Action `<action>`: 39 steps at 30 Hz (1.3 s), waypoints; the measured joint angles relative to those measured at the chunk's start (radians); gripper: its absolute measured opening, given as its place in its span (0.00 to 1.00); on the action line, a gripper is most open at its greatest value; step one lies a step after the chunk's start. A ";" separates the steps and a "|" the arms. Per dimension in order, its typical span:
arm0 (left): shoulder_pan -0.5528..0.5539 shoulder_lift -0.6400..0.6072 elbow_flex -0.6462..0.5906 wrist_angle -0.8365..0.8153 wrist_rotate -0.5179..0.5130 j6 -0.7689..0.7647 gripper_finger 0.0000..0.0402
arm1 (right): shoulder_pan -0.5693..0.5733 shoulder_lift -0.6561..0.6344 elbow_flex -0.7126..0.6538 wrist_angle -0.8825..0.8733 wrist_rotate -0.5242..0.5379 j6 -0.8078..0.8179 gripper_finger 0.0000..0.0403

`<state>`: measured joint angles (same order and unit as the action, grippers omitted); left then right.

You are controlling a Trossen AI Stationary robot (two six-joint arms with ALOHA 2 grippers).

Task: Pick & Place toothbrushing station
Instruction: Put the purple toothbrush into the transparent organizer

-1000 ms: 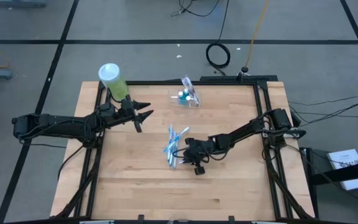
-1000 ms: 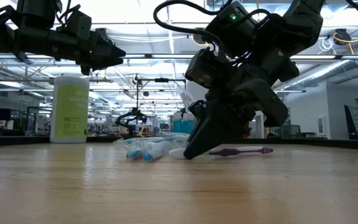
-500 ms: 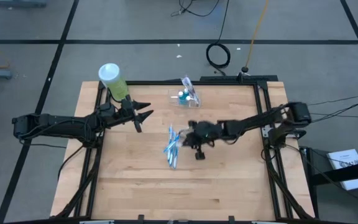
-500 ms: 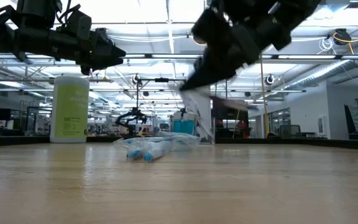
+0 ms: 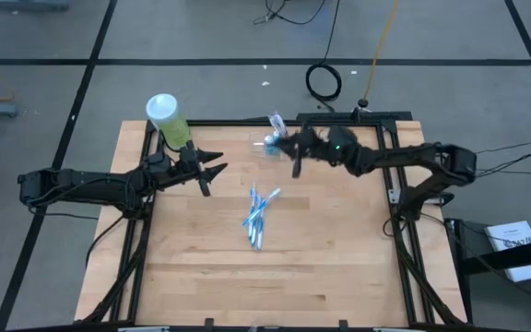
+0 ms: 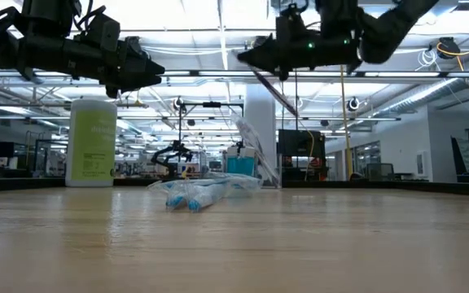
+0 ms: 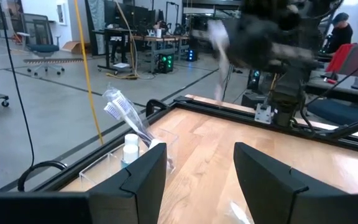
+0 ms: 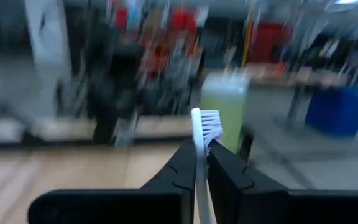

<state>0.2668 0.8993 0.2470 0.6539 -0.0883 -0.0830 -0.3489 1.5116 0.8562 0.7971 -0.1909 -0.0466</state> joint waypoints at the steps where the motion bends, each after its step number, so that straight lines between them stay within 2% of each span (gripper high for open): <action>1: 0.000 0.000 0.000 0.000 0.000 0.000 0.49 | -0.024 0.013 -0.007 0.075 -0.013 0.022 0.03; 7: 0.000 0.000 0.000 0.000 0.000 0.000 0.49 | -0.121 0.143 -0.019 0.406 -0.010 0.143 0.03; 16: 0.000 0.000 0.000 0.000 0.000 0.000 0.49 | -0.186 0.411 -0.019 0.760 0.193 0.260 0.03; 23: 0.000 0.000 0.000 0.000 0.000 0.000 0.49 | -0.215 0.497 -0.012 0.770 0.243 0.358 0.03; 33: 0.000 0.000 0.000 0.000 0.000 0.000 0.49 | -0.197 0.500 -0.012 0.733 0.239 0.375 0.04; 39: 0.000 0.000 0.000 0.000 0.000 0.000 0.49 | -0.181 0.500 -0.012 0.717 0.239 0.428 0.08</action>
<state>0.2665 0.8990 0.2470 0.6540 -0.0881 -0.0830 -0.5299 2.0113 0.8444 1.5146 0.0479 0.3810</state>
